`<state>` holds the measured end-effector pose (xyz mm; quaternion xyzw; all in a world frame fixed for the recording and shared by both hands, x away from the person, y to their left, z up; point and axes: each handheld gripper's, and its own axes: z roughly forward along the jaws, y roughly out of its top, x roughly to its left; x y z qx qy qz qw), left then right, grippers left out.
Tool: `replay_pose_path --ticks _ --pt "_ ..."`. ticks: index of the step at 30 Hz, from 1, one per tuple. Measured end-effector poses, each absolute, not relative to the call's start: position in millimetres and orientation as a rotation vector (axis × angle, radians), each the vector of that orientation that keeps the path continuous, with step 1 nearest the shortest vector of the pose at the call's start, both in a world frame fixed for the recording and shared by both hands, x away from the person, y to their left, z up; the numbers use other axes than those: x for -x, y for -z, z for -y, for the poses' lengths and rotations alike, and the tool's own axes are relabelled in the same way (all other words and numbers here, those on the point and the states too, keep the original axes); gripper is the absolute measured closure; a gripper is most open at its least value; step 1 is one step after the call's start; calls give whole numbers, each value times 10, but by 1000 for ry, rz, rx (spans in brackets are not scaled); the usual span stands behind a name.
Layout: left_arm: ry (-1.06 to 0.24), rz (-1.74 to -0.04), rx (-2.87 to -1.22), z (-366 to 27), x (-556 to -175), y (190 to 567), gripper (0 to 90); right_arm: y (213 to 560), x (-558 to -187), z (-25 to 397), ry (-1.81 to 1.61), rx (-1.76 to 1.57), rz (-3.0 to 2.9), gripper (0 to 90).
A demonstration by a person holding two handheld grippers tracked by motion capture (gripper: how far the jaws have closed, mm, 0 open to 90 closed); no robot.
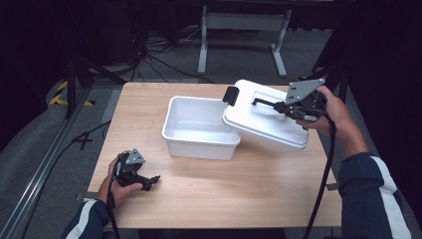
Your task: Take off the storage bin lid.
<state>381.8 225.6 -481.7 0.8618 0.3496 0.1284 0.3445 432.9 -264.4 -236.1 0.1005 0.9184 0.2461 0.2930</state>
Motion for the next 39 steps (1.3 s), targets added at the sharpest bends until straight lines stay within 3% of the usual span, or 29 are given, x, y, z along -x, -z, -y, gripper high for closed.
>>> replay_pose_path --ticks 24,39 --pt "-335 -906 -2241 -2257 -3818 4817 3 2708 -4383 3278 -674 -470 -2426 849" --pt "-335 -907 -2241 -2257 -3818 4817 3 3085 -4509 3342 -649 -551 -2463 849"
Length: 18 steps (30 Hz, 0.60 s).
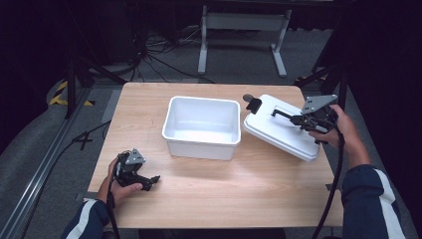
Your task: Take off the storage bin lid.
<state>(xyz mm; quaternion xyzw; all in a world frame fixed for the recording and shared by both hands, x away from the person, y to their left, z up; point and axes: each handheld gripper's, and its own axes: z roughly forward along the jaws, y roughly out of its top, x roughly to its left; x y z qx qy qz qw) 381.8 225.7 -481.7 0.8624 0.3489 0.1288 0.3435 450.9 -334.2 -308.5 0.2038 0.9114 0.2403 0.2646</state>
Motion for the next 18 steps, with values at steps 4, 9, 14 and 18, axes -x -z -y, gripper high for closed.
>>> replay_pose_path --ticks 4,9,14,18 --pt "-335 -906 -2241 -2257 -3818 4817 3 3217 -4549 3334 -638 -568 -2491 849" --pt "-335 -906 -2241 -2257 -3818 4817 3 3343 -4583 3317 -638 -589 -2500 849" --pt "-335 -907 -2241 -2257 -3818 4817 3 3424 -4611 3308 -636 -594 -2515 849" --pt "-335 -907 -2241 -2257 -3818 4817 3 3502 -4635 3297 -643 -610 -2522 849"
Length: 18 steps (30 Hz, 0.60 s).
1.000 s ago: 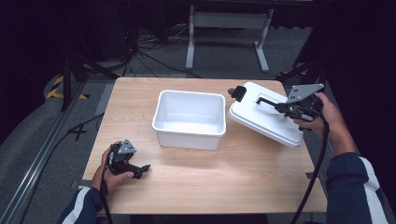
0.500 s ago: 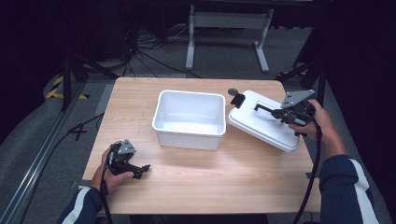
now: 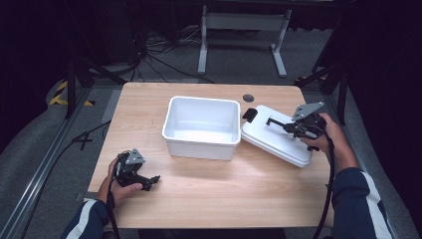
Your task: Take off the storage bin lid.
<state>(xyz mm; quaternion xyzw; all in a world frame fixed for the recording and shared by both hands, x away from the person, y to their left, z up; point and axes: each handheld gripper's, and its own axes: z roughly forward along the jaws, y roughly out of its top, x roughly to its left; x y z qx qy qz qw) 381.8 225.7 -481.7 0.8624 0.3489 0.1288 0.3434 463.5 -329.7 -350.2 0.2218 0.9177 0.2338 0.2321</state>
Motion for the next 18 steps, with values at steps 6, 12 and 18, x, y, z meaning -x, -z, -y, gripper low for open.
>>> replay_pose_path --ticks 6,12,18 --pt "-335 -906 -2241 -2257 -3818 4817 3 3596 -4664 3287 -640 -618 -2531 849" --pt "-335 -906 -2241 -2258 -3818 4817 3 3712 -4694 3291 -635 -650 -2541 849" --pt "-335 -906 -2241 -2257 -3818 4817 3 3790 -4708 3295 -623 -662 -2553 848"
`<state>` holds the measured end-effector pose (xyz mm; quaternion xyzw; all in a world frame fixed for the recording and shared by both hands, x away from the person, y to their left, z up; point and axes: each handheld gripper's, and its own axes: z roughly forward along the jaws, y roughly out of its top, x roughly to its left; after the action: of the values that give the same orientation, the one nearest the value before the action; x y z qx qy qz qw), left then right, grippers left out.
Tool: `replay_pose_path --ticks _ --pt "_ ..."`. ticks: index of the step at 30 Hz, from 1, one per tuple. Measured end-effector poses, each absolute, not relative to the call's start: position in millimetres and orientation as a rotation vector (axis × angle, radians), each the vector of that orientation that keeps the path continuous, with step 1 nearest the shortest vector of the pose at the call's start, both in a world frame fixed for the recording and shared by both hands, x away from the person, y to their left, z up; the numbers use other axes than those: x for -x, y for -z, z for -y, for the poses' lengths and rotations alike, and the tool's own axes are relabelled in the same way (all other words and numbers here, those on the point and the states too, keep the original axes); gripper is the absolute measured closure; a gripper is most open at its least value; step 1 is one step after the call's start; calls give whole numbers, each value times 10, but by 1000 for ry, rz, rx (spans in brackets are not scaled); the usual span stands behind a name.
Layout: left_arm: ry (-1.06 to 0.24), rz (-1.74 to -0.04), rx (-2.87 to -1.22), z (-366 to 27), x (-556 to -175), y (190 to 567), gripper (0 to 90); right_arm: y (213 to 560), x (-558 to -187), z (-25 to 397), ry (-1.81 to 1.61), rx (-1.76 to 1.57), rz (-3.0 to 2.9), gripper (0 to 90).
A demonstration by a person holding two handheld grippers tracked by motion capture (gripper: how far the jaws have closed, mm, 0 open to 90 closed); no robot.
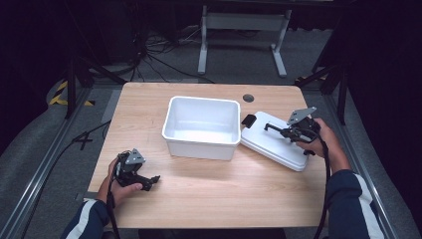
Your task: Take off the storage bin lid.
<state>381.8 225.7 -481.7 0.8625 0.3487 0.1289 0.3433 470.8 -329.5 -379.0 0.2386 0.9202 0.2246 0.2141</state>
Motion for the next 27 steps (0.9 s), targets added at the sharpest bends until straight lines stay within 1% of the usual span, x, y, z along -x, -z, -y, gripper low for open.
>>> replay_pose_path --ticks 15,21,27 --pt "-335 -906 -2241 -2257 -3818 4817 3 3939 -4719 3337 -593 -713 -2574 842" --pt "-335 -906 -2241 -2257 -3818 4817 3 3938 -4718 3347 -596 -719 -2569 839" --pt "-335 -906 -2241 -2257 -3818 4816 3 3892 -4699 3372 -630 -727 -2565 811"
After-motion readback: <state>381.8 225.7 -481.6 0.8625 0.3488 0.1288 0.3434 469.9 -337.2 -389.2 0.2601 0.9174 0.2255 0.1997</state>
